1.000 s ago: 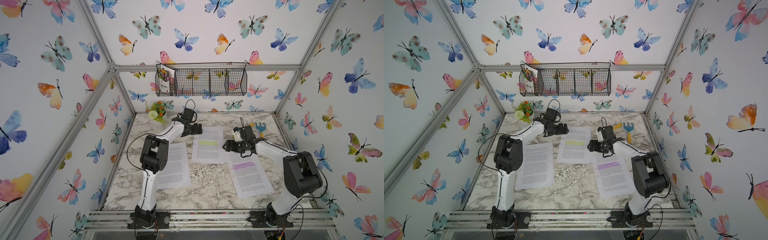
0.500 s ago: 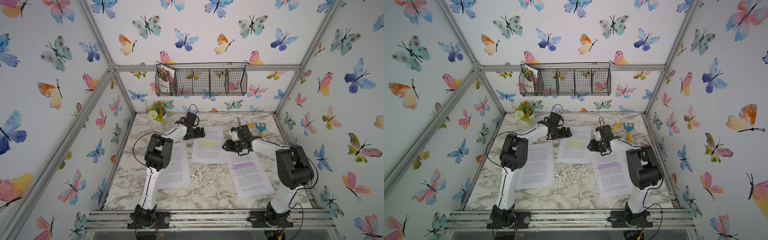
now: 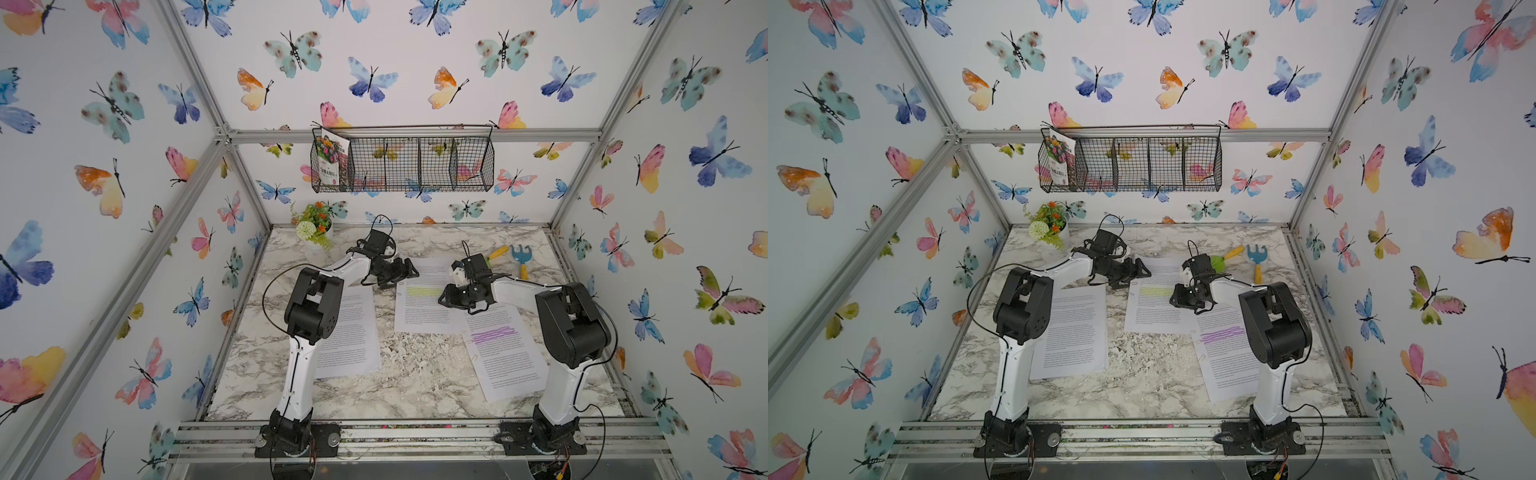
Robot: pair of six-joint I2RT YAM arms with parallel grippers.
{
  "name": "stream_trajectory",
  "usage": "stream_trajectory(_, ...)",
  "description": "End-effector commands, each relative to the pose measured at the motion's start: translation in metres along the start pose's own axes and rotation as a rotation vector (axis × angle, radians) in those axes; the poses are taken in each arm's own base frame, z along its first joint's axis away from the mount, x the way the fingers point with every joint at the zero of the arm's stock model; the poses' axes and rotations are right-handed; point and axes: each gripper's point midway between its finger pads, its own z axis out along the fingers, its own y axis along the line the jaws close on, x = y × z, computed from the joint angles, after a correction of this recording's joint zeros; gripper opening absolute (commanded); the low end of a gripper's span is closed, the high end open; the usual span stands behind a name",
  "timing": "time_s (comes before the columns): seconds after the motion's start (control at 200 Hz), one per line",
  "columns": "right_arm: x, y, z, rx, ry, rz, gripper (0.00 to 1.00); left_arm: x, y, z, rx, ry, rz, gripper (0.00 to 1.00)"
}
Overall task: Unclip the paperclips from the documents
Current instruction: Pick up the document from the center of the board.
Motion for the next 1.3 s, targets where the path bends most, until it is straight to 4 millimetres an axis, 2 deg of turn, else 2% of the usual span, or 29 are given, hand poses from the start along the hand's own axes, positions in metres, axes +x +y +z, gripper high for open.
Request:
stream_trajectory(0.0,-0.004,0.003,0.004,-0.01,-0.003,0.007,0.35,0.015,-0.019,-0.008,0.073,0.066,-0.02,0.83)
stream_trajectory(0.085,-0.002,0.004,0.007,-0.014,0.0,0.012,0.34,0.021,-0.024,-0.004,0.127,0.099,-0.03,0.82)
stream_trajectory(0.145,0.0,0.005,0.008,-0.016,0.006,0.013,0.34,0.024,-0.029,-0.002,0.172,0.109,-0.035,0.74)
stream_trajectory(0.245,0.003,0.007,0.01,-0.019,0.011,0.016,0.34,0.025,-0.028,-0.001,0.156,0.095,-0.013,0.49)
stream_trajectory(0.33,0.004,0.007,0.012,-0.021,0.012,0.02,0.34,0.027,-0.02,0.0,0.107,0.094,0.013,0.35)
stream_trajectory(0.41,0.004,0.009,0.012,-0.031,0.01,0.022,0.34,0.029,-0.012,0.0,0.073,0.09,0.022,0.08)
stream_trajectory(0.446,0.003,0.011,0.011,-0.035,0.007,0.018,0.35,0.029,-0.011,-0.001,0.058,0.087,0.032,0.0)
stream_trajectory(0.586,-0.009,0.021,-0.003,-0.047,-0.029,-0.051,0.43,0.023,-0.014,-0.015,0.007,0.059,0.095,0.0)
stream_trajectory(0.791,-0.039,0.066,-0.048,-0.162,-0.154,-0.315,0.66,0.009,-0.042,-0.056,-0.019,-0.028,0.217,0.0)
stream_trajectory(0.916,-0.05,0.088,-0.072,-0.23,-0.234,-0.462,0.7,0.007,-0.063,-0.083,-0.008,-0.076,0.287,0.0)
stream_trajectory(0.931,-0.051,0.092,-0.075,-0.24,-0.248,-0.481,0.7,0.006,-0.072,-0.094,0.004,-0.096,0.308,0.0)
stream_trajectory(0.956,-0.053,0.096,-0.08,-0.255,-0.27,-0.504,0.71,0.006,-0.078,-0.101,0.007,-0.11,0.324,0.0)
stream_trajectory(1.076,-0.063,0.111,-0.099,-0.303,-0.383,-0.584,0.75,0.006,-0.089,-0.127,-0.018,-0.149,0.354,0.0)
stream_trajectory(1.176,-0.069,0.111,-0.099,-0.325,-0.446,-0.565,0.77,0.012,-0.088,-0.131,-0.032,-0.127,0.368,0.0)
stream_trajectory(1.297,-0.071,0.101,-0.073,-0.313,-0.352,-0.489,0.74,0.019,-0.086,-0.135,-0.05,-0.095,0.389,0.0)
